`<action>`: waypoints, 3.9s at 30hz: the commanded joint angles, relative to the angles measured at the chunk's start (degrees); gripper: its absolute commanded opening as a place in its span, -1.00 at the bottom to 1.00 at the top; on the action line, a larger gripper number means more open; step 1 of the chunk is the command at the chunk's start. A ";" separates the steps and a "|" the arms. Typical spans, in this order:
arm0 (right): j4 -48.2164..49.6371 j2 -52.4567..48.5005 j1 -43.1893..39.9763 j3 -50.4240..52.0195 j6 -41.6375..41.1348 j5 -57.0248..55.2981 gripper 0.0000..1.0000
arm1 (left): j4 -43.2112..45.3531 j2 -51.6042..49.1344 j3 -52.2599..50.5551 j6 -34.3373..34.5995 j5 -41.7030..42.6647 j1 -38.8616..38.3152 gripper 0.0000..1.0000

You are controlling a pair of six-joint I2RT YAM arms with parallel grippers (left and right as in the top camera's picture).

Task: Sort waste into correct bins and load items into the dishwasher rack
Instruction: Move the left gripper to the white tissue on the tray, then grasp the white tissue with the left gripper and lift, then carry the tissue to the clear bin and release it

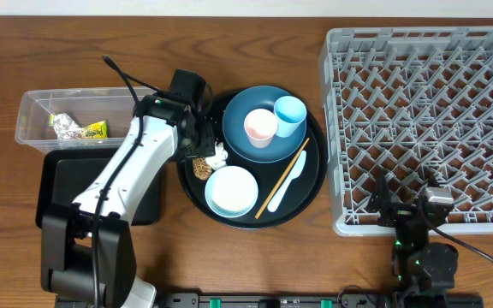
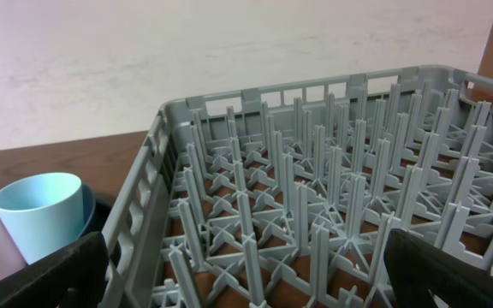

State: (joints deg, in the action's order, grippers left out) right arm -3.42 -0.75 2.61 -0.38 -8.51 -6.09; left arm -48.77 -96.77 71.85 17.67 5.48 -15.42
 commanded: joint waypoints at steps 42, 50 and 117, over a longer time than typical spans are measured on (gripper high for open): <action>-0.20 0.00 0.46 0.09 0.66 -0.57 0.98 | 8.90 -5.79 -4.87 -2.38 2.71 -2.56 0.19; -0.20 0.00 0.46 0.09 0.66 -0.57 0.98 | 10.97 -5.79 -6.01 -2.40 3.13 -2.56 0.19; -0.20 0.00 0.46 0.09 0.66 -0.57 0.99 | 15.98 10.73 1.75 -2.89 2.40 7.34 -0.88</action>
State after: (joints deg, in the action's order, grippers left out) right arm -3.40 -0.75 2.61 -0.38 -8.51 -6.09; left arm -31.64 -88.55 71.37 15.64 8.73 -11.51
